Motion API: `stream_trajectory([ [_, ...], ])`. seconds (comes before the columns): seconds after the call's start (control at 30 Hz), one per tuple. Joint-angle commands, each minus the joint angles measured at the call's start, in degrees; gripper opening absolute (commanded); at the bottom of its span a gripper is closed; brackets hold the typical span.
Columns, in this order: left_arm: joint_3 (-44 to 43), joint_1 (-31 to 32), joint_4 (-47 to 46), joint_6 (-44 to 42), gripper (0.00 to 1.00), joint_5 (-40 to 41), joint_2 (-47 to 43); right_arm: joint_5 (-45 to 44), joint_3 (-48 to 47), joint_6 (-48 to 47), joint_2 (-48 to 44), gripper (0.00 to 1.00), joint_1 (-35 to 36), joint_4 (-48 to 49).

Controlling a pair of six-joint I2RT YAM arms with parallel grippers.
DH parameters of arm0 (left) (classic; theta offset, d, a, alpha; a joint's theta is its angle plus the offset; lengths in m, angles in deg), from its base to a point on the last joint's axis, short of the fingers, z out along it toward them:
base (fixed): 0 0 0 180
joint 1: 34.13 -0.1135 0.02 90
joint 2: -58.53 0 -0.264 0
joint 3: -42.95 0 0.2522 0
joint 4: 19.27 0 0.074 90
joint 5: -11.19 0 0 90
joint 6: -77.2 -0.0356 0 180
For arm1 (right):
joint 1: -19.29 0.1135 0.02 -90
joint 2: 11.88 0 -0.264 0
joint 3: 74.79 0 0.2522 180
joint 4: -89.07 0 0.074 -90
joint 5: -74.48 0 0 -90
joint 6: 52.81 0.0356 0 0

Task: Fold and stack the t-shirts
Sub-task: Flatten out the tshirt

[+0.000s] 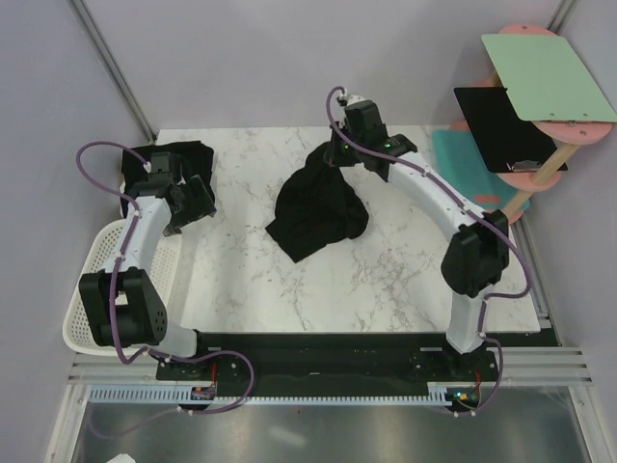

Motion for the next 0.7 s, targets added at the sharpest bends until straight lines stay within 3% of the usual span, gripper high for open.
stream_trajectory([
  [0.0,0.5,-0.1,-1.7,-1.5,0.99,-1.0,-0.6,-12.6,0.7,-1.7,-12.2,0.0,-1.4,4.2],
  [0.2,1.4,-0.1,-2.5,-0.8,0.98,-2.5,-0.4,-26.0,-1.3,-7.4,-23.6,0.0,-5.6,1.0],
  [0.37,1.8,-0.1,-2.9,-0.6,0.98,-3.6,-0.2,-33.1,-11.0,-12.6,-25.7,0.0,-6.1,-3.0],
  [0.53,1.8,-0.1,-3.2,-0.5,0.98,-4.1,-0.3,-29.1,-22.1,-13.1,-22.9,0.0,-6.1,-5.6],
  [0.67,2.1,-0.1,-3.2,-0.5,0.98,-4.1,-0.4,-20.9,-24.3,-10.0,-19.4,0.0,-6.0,-5.7],
])
